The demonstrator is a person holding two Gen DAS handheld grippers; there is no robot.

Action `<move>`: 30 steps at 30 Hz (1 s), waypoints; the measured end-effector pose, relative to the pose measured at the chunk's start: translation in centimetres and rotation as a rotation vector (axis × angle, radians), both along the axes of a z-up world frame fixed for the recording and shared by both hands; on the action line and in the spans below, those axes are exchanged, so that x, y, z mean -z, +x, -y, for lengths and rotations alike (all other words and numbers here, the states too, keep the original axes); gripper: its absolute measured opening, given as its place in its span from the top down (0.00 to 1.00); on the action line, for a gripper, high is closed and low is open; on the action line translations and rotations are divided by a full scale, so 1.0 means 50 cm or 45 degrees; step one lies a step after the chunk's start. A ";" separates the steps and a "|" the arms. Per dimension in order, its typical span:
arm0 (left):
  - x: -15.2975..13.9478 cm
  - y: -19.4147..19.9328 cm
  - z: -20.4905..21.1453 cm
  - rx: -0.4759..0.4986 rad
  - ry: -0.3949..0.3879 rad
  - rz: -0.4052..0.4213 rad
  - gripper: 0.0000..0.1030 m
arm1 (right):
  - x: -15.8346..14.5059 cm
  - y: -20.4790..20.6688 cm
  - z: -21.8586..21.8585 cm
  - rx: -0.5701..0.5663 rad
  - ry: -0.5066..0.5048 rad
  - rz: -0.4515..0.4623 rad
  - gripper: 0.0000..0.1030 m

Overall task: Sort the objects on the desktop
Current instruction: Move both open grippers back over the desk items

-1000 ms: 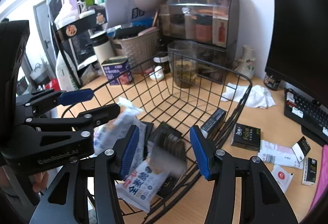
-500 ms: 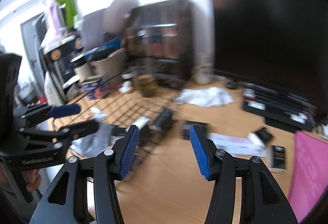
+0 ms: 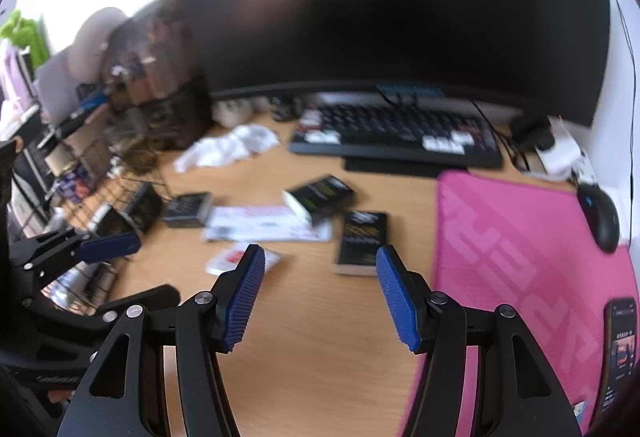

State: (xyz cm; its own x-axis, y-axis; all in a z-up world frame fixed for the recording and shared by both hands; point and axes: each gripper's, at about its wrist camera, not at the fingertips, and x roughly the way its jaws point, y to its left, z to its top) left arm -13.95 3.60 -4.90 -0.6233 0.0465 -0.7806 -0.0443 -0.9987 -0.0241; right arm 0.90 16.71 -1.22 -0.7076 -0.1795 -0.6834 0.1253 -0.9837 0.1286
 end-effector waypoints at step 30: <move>0.122 -0.128 0.022 -0.032 0.015 0.175 0.39 | 0.142 -0.165 -0.025 0.002 0.017 0.178 0.43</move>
